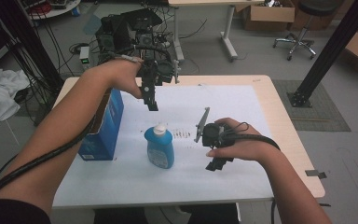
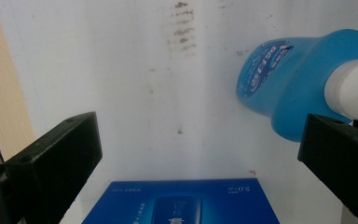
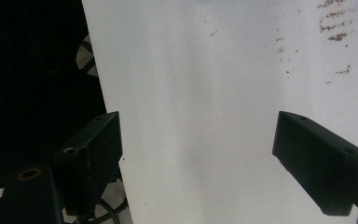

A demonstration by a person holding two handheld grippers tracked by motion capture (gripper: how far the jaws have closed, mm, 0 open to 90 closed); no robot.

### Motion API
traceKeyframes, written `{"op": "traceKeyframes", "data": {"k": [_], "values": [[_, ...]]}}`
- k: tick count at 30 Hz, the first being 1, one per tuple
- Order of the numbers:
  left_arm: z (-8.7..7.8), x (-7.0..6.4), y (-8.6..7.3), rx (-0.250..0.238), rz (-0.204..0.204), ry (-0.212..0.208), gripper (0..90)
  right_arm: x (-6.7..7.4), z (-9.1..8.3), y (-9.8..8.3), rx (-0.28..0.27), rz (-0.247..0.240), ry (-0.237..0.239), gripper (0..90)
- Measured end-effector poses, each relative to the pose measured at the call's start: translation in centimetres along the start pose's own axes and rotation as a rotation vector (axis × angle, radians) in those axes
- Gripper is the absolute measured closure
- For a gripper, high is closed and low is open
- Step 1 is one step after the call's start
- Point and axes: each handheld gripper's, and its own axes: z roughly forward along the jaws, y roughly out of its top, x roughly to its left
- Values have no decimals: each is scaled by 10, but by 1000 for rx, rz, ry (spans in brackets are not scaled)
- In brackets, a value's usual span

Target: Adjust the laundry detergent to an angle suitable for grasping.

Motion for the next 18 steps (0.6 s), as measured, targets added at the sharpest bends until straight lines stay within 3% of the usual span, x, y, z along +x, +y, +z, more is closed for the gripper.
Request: {"op": "traceKeyframes", "data": {"k": [18], "values": [[4,2,1,-10,17,-6,1,-3,4,0,7,8,7,161]]}}
